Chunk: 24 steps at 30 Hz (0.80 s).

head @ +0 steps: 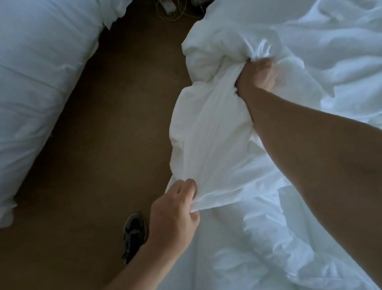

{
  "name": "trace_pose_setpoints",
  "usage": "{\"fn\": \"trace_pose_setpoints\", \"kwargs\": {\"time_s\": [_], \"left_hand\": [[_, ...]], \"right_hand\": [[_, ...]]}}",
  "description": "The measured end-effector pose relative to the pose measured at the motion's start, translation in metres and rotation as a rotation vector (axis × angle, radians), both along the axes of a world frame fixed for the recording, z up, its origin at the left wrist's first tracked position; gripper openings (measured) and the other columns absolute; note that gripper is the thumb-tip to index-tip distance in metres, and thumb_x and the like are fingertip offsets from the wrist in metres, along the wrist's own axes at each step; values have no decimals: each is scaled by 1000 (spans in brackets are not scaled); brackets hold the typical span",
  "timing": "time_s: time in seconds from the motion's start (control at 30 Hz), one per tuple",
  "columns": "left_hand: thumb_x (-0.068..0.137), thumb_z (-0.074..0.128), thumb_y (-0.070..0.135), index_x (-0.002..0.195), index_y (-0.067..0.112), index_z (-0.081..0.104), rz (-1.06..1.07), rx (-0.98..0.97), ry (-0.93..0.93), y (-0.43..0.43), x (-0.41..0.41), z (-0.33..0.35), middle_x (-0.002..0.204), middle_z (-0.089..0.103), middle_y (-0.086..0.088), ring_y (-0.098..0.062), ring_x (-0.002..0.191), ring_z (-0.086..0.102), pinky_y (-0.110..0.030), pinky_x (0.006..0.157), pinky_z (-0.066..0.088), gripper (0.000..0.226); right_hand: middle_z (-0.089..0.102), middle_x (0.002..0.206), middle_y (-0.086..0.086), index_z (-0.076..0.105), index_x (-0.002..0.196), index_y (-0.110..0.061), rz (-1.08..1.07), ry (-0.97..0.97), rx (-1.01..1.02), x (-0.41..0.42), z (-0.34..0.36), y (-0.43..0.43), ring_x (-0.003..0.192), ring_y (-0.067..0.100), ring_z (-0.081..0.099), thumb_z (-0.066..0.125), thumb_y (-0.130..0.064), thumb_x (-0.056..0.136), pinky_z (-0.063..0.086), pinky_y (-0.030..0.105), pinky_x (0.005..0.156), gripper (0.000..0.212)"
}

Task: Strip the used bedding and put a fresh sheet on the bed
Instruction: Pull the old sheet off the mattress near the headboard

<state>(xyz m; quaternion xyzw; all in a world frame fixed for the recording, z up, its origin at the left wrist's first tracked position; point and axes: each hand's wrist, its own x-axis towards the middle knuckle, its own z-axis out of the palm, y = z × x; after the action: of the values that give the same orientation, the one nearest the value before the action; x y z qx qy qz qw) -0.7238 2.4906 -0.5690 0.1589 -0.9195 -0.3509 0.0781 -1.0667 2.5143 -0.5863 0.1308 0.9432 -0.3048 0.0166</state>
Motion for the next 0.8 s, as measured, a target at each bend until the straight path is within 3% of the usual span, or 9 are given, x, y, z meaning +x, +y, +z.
{"fn": "trace_pose_setpoints", "kwargs": {"time_s": [0.13,0.27,0.33,0.37,0.43,0.5,0.6,0.7,0.8], "left_hand": [[78,62,-5,75,13,44,178,186,-239,5,-5,-39,65,50,-1,-27,57,48,-32,52,31,26],[90,63,11,90,16,57,114,435,-257,26,-23,-67,87,64,7,-17,82,62,-14,59,36,7],[92,65,17,109,15,61,135,533,-262,35,-27,-73,102,63,12,-6,91,60,-10,68,39,17],[92,66,16,111,14,61,150,582,-239,38,-28,-76,104,64,11,-4,92,60,-15,72,43,20],[92,64,18,109,15,60,188,632,-264,37,-30,-77,104,65,6,-7,93,62,-31,79,52,18],[95,58,24,116,18,54,234,736,-376,35,-33,-76,108,63,1,-17,99,64,-46,86,57,22],[103,46,26,127,22,45,298,1044,-521,31,-41,-66,118,66,-7,-29,95,72,-53,78,62,24],[104,42,22,133,25,48,271,1107,-559,25,-48,-48,124,67,-10,-26,92,72,-47,78,63,30],[100,47,27,130,28,56,334,1068,-327,5,-58,-23,126,67,-8,-22,95,67,-38,69,58,31]], "right_hand": [[58,128,10,45,133,-9,250,-14,53,37,38,19,120,28,54,56,-34,97,41,35,100,45],[48,64,-10,48,86,-22,549,518,47,202,62,84,52,14,48,63,-36,86,39,27,47,20],[64,73,-2,49,99,-24,717,106,308,301,44,114,60,21,65,61,-45,86,47,30,51,27],[69,104,6,49,119,-24,725,-228,465,335,24,127,92,28,70,57,-53,87,53,38,68,44],[29,157,13,16,155,-14,575,-620,683,359,-17,145,144,38,32,50,-76,83,34,55,108,101],[10,165,5,3,160,-18,475,-656,523,346,-42,152,152,34,11,48,-78,84,10,45,121,107],[11,165,11,18,158,-8,433,-572,151,321,-55,141,153,28,10,45,-33,106,10,10,115,64],[21,164,12,24,157,-13,515,-622,230,293,-28,145,150,32,20,46,-29,101,23,37,119,62],[66,124,2,67,120,-26,498,-699,-137,290,28,162,116,28,60,56,-26,76,48,29,86,46]]}}
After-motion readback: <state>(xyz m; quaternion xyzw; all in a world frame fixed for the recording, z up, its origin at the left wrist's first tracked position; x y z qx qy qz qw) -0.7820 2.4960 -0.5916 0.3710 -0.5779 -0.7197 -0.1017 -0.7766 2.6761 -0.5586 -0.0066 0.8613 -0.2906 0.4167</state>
